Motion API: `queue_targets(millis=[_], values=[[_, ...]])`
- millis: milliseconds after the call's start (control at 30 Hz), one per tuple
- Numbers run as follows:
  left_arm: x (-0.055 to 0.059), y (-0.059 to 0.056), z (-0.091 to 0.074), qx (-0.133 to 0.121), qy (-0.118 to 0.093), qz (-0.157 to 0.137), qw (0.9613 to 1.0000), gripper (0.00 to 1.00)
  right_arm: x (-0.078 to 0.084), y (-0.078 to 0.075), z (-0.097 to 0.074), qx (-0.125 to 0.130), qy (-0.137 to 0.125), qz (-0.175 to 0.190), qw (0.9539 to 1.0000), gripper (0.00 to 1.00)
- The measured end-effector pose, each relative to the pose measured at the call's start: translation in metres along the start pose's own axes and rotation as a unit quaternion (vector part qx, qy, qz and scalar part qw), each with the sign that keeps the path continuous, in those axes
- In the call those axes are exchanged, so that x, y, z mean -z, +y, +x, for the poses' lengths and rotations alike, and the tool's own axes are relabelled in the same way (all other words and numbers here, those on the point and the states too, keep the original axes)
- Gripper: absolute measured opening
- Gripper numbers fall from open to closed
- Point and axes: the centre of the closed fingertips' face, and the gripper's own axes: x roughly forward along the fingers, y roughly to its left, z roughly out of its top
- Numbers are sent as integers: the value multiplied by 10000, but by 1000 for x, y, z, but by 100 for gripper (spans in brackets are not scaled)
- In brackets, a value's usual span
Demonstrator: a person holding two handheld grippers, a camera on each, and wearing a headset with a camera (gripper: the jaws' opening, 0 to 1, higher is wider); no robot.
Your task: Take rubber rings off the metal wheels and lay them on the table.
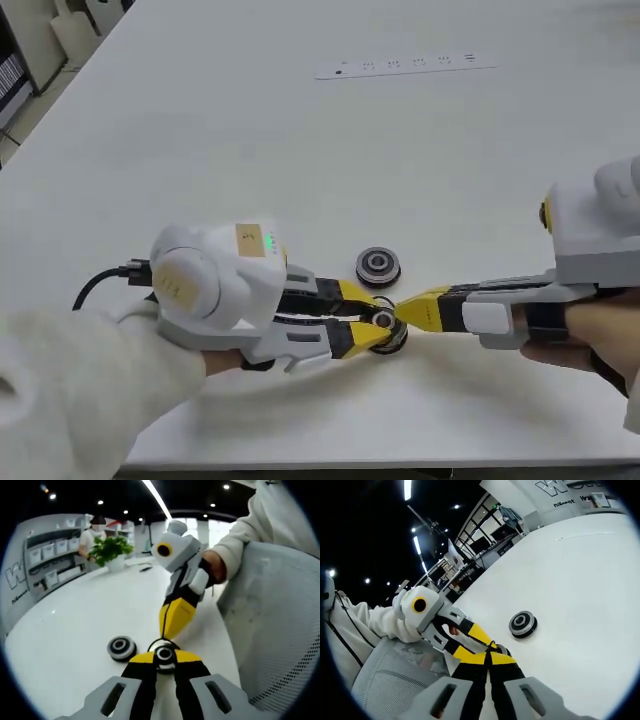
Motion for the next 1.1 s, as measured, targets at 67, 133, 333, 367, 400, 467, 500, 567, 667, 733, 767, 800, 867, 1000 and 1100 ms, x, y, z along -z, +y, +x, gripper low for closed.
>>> queue_targets(millis=[67, 133, 333, 367, 400, 467, 500, 567, 667, 733, 767, 800, 867, 1000, 1100], values=[[-1, 0, 0, -17, -41, -86, 10000, 13, 1, -3, 0, 84, 33, -5, 10000, 0], [0, 0, 0, -11, -49, -77, 10000, 13, 3, -5, 0, 133, 77, -7, 9999, 0], [-1, 0, 0, 15, -67, -265, 9996, 14, 7, -7, 0, 160, 164, 24, 9997, 0], [-1, 0, 0, 19, -59, -271, 9996, 14, 9, -6, 1, 152, 201, 6, 9997, 0], [-1, 0, 0, 25, -50, -261, 9996, 15, 10, -5, 2, 138, 235, -7, 9996, 0], [-1, -1, 0, 47, -37, -255, 9997, 17, 12, -5, 2, 118, 270, -2, 9996, 0], [-1, -3, 1, 75, -21, -237, 9997, 18, 12, -5, 2, 121, 281, -10, 9995, 0], [-2, -4, 1, 100, 19, -196, 9998, 20, 11, -5, 1, 137, 270, -14, 9995, 0], [-2, -6, 1, 126, 67, -154, 9998, 22, 9, -5, -1, 148, 238, -1, 9996, 0], [-3, -7, 2, 132, 102, -130, 9998, 23, 9, -5, -2, 155, 218, 22, 9996, 0], [-4, -8, 1, 145, 110, -104, 9998, 23, 9, -5, -2, 162, 213, 26, 9996, 0], [-4, -8, 1, 151, 112, -89, 9998, 23, 9, -6, -2, 168, 215, 25, 9996, 0], [-5, -9, 1, 175, 119, -57, 9998, 22, 8, -5, -3, 167, 224, 17, 9996, 0], [-9, -11, -2, 203, 131, -10, 9997, 23, 6, -2, -5, 131, 199, 14, 9997, 0], [-12, -14, -4, 258, 153, 58, 9995, 25, 6, -1, -6, 112, 195, 28, 9997, 0]])
